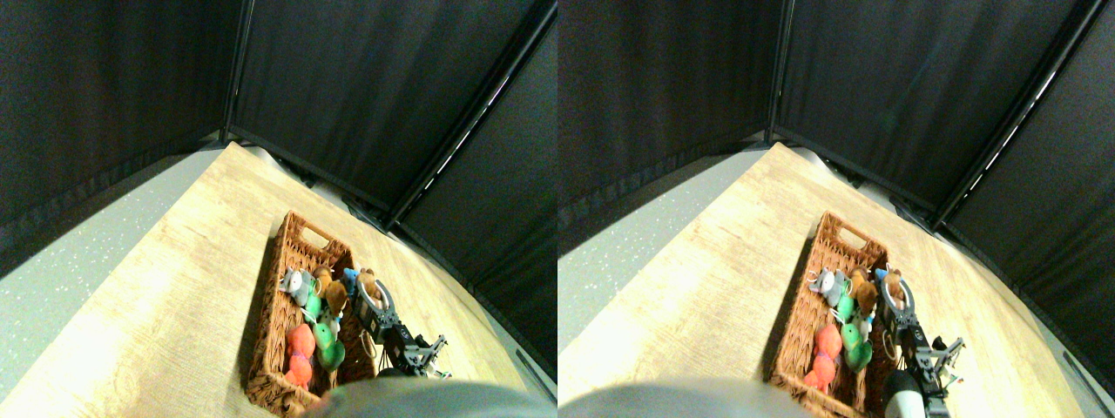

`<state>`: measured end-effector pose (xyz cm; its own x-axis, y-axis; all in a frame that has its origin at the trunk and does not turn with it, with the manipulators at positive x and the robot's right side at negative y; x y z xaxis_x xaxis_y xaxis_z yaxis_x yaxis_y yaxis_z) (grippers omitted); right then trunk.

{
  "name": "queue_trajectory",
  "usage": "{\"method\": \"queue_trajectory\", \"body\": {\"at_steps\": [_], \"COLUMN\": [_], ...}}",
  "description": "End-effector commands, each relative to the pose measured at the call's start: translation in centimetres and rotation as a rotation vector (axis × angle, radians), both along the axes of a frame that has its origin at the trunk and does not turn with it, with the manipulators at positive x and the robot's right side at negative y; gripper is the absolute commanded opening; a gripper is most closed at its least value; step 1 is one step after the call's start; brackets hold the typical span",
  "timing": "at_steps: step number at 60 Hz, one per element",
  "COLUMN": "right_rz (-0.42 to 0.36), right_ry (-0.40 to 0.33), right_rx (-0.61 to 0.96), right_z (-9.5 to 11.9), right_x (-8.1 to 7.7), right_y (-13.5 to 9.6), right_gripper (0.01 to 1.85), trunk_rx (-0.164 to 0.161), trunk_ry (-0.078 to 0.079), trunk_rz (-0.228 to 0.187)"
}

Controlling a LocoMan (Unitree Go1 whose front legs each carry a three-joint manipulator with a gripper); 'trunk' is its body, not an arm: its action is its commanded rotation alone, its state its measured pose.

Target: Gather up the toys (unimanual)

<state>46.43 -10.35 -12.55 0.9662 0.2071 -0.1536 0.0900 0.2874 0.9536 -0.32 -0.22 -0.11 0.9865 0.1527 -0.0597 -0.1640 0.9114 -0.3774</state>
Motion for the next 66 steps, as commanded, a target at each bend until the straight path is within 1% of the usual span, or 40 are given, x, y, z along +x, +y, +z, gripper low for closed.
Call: {"method": "queue_trajectory", "body": {"at_steps": [1,8,10,11,12,14,15,18,20,21,22,24,26,28,29,31,33,34,36,37,39,41,45,48,51,54,56,60,61,63,64,66], "right_rz": [0.005,0.005,0.004,0.001,-0.009,0.001,0.001,0.033,0.057,0.057,0.069,0.059,0.048,0.048,0.051,0.029,0.002,0.002,-0.057,-0.062,-0.066,-0.089,-0.105,-0.154,-0.193,-0.213,-0.254,-0.309,-0.309,-0.327,-0.337,-0.377], "right_ry": [-0.030,-0.022,-0.027,-0.021,-0.010,0.002,0.002,-0.009,-0.018,-0.018,-0.024,-0.048,-0.057,-0.071,-0.091,-0.097,-0.103,-0.103,-0.106,-0.110,-0.129,-0.120,-0.136,-0.147,-0.164,-0.179,-0.188,-0.192,-0.192,-0.202,-0.206,-0.211], "right_rx": [0.004,0.000,-0.010,-0.022,-0.025,-0.034,-0.034,-0.068,-0.106,-0.106,-0.108,-0.126,-0.149,-0.173,-0.206,-0.185,-0.170,-0.170,-0.150,-0.153,-0.182,-0.139,-0.154,-0.130,-0.159,-0.175,-0.176,-0.191,-0.191,-0.196,-0.211,-0.190], "right_z": [0.6,0.5,0.4,0.4,0.4,0.5,0.5,0.5,0.7,0.7,0.7,0.8,0.9,1.1,1.1,1.2,1.4,1.4,1.5,1.6,1.7,1.8,1.9,2.1,2.4,2.5,2.7,3.0,3.0,3.2,3.3,3.4], "right_x": [0.1,0.2,0.4,0.4,0.4,0.4,0.4,0.5,0.7,0.7,0.8,0.9,1.0,1.0,1.2,1.4,1.6,1.6,1.9,1.9,2.1,2.2,2.3,2.4,2.5,2.5,2.4,2.3,2.3,2.2,2.2,2.3], "right_y": [0.2,0.2,0.2,0.1,0.1,0.1,0.1,0.1,0.0,0.0,0.0,-0.1,-0.2,-0.3,-0.4,-0.7,-1.1,-1.1,-1.5,-1.6,-2.1,-2.5,-3.1,-3.7,-4.5,-5.0,-5.5,-6.7,-6.7,-7.4,-7.8,-8.4], "right_gripper": [0.08,0.07,0.08,0.12,0.22,0.54,0.54,1.07,1.31,1.31,1.40,1.53,1.61,1.60,1.58,1.56,1.57,1.57,1.57,1.56,1.50,1.44,1.39,1.32,1.21,1.18,1.17,1.12,1.12,1.11,1.08,1.06], "trunk_rx": [-0.039,-0.041,-0.043,-0.043,-0.043,-0.044,-0.044,-0.043,-0.041,-0.041,-0.040,-0.037,-0.034,-0.033,-0.029,-0.027,-0.023,-0.023,-0.017,-0.014,-0.011,-0.007,0.003,0.013,0.023,0.035,0.041,0.054,0.058,0.064,0.069,0.075], "trunk_ry": [0.021,0.021,0.024,0.024,0.024,0.025,0.025,0.025,0.026,0.026,0.027,0.026,0.026,0.027,0.027,0.027,0.031,0.031,0.032,0.032,0.032,0.034,0.036,0.038,0.038,0.038,0.036,0.034,0.034,0.037,0.038,0.039], "trunk_rz": [0.019,0.021,0.021,0.021,0.021,0.023,0.023,0.022,0.021,0.021,0.019,0.017,0.015,0.012,0.009,0.007,0.004,0.004,0.002,0.000,-0.003,-0.007,-0.016,-0.024,-0.033,-0.046,-0.055,-0.067,-0.071,-0.077,-0.082,-0.089]}}
